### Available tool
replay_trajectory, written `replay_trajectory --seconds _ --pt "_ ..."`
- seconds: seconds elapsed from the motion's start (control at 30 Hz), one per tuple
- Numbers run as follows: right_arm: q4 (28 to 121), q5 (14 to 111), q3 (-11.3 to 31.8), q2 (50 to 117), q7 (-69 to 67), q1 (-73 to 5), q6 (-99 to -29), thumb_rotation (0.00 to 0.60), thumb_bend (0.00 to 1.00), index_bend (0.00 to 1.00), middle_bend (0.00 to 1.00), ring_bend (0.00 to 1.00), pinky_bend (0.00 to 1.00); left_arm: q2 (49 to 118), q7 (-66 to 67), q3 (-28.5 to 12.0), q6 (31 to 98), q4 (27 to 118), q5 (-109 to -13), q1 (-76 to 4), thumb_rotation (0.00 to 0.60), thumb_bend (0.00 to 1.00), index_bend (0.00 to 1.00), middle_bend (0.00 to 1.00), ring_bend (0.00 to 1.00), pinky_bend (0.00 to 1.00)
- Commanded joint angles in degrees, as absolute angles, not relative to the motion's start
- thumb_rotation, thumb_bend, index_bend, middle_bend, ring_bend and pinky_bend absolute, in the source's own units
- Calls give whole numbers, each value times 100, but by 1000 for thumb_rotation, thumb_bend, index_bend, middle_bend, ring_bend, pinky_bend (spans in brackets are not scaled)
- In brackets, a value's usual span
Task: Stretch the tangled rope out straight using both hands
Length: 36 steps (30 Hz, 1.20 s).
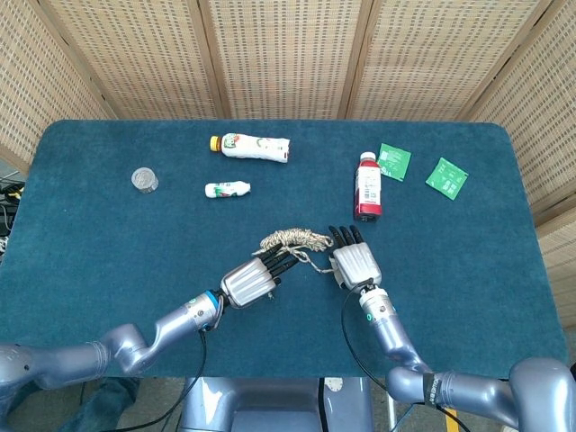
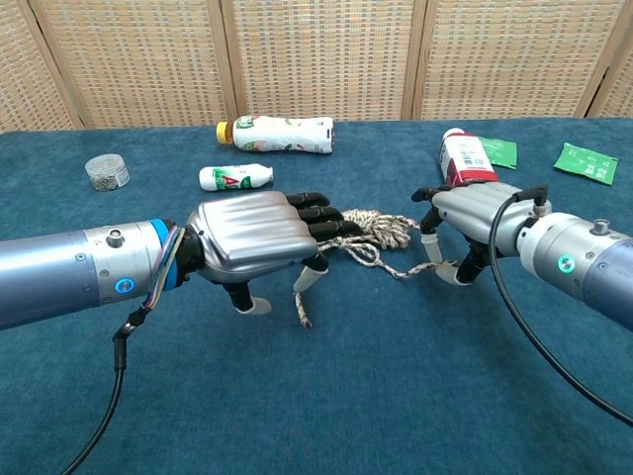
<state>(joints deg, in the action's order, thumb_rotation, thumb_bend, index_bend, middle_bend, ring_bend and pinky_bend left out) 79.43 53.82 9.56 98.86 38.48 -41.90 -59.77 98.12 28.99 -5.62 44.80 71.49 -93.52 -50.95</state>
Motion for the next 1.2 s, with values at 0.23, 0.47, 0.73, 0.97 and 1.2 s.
replay_trajectory --seconds 0.23,0.47,0.73,0.97,1.2 --pt "7876 5386 968 9888 3781 -4203 -5933 600 498 683 32 0 0 10195 2932 -540 4350 6774 -9133 -5302 600 286 512 0 0 0" --pt "7826 5393 954 9890 3715 -4196 -5891 600 498 683 32 0 0 10348 3022 -484 4347 6671 -9049 -5374 600 320 512 0 0 0" --pt "7805 5411 948 9889 3659 -4184 -5882 600 498 683 32 0 0 10426 3092 -442 4339 6668 -8952 -5431 600 338 512 0 0 0" --pt "7778 5427 937 9904 3628 -4174 -5877 600 498 684 32 0 0 10480 3200 -415 4333 6682 -8892 -5482 600 351 512 0 0 0" --pt "7768 5427 964 9925 3600 -4186 -5866 600 498 684 33 0 0 10483 3323 -382 4305 6712 -8769 -5494 600 356 512 0 0 0"
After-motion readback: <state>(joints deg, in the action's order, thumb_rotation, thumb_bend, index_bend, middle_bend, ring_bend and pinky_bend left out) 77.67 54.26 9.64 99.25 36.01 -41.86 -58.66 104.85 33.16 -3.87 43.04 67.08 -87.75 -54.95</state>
